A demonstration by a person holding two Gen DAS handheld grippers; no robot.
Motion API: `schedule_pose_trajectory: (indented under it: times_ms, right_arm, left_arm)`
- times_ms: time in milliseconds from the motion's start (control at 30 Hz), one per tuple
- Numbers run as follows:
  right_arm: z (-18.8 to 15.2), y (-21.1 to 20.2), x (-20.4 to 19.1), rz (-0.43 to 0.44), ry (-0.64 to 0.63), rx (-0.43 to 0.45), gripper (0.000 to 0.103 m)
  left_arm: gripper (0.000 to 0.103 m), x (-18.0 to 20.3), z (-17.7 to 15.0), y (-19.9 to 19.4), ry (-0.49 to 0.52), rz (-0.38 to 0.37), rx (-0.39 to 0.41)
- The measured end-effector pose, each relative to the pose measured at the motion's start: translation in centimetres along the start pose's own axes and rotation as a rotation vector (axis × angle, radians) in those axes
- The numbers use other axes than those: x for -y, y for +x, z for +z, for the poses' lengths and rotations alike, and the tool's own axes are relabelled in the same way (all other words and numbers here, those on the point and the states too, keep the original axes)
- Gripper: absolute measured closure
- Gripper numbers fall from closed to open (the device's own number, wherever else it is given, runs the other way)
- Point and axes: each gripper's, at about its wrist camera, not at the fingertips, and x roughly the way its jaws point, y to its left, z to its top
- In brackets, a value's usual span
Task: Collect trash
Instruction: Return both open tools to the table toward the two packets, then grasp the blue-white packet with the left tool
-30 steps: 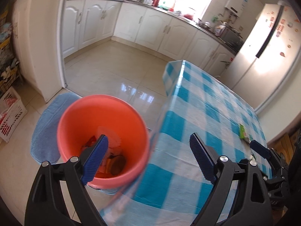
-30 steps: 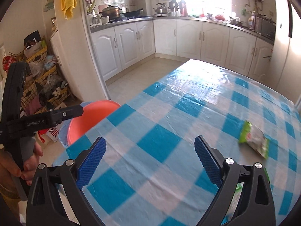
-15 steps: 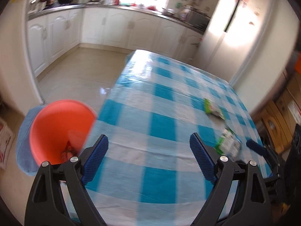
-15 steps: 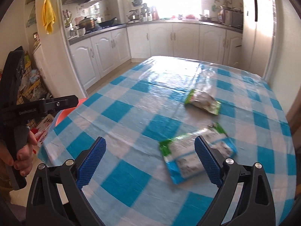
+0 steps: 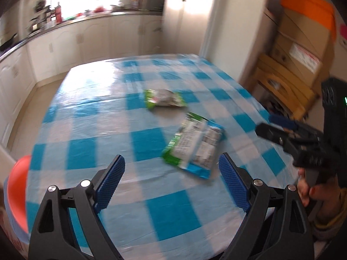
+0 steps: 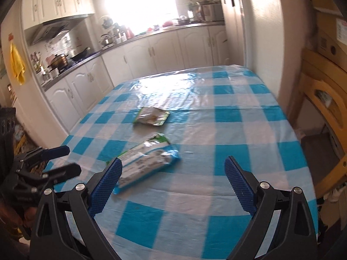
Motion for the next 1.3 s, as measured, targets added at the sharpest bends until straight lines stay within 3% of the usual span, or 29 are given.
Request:
schedule_pose_trajectory:
  times_ms: [300,700,867,1300]
  right_arm:
    - [-0.1,0.5,4.4,-0.016,0.109,-0.013,0.009]
    - [0.7,2.4,4.7,-0.001,0.105,-0.048,0.009]
    - [1.0,2.8,4.5,0.0,0.1,-0.053,0.009]
    - [1.4,3.6,4.7,0.007,0.125,-0.072,0.009]
  left_arm:
    - [0.014,3.4,0.7,4.2,0.155,-0.02,-0.101]
    - [0.014,3.2,2.1,9.3,0.209,-0.034,-0.202]
    - [0.015,3.3,2.6,9.8,0.2,-0.049,-0.186]
    - [0.037,3.8,2.7,9.6,0.179,0.017,-0.134]
